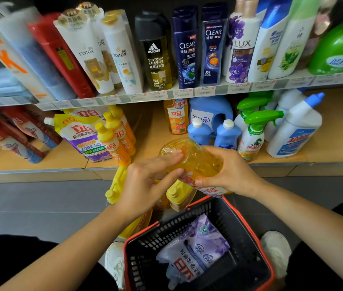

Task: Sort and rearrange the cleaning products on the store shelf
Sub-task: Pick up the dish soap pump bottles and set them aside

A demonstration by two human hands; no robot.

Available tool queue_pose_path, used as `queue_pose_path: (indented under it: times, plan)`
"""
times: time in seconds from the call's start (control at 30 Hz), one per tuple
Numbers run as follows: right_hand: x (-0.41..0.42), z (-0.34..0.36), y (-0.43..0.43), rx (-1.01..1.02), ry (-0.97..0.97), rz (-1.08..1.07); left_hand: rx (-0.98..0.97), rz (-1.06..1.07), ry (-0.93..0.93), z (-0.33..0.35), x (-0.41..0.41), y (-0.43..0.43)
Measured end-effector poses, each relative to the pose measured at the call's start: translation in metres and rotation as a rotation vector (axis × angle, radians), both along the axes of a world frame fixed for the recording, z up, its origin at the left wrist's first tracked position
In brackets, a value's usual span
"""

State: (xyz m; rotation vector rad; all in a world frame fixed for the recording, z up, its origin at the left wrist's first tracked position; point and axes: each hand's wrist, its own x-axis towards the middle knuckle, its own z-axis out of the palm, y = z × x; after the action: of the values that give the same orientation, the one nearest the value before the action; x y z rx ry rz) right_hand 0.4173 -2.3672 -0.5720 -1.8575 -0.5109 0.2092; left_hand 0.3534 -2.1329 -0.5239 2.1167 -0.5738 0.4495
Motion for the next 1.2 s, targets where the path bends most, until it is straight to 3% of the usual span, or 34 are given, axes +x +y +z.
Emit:
queue_pose_path:
  times: [0.13,0.27,0.57,0.73,1.0,1.2]
  plan:
    - [0.0,0.001,0.002,0.008,0.012,-0.01,-0.12,0.1,0.115,0.004,0.003,0.003]
    - [-0.002,0.004,0.004,-0.008,0.014,-0.016,-0.11,0.17,0.198,0.002,0.015,0.011]
    - [-0.002,0.001,0.002,-0.039,0.026,-0.009,-0.318,0.172,0.527,0.002,0.024,0.018]
    - [-0.002,0.003,0.001,-0.041,0.041,-0.023,-0.416,0.124,0.565,0.001,0.025,0.019]
    - [0.005,-0.002,-0.004,-0.017,0.096,-0.001,-0.4,0.131,0.521,-0.002,0.026,0.023]
    - [0.005,0.0,0.001,0.053,0.144,0.007,-0.302,-0.072,0.448,-0.007,0.018,0.015]
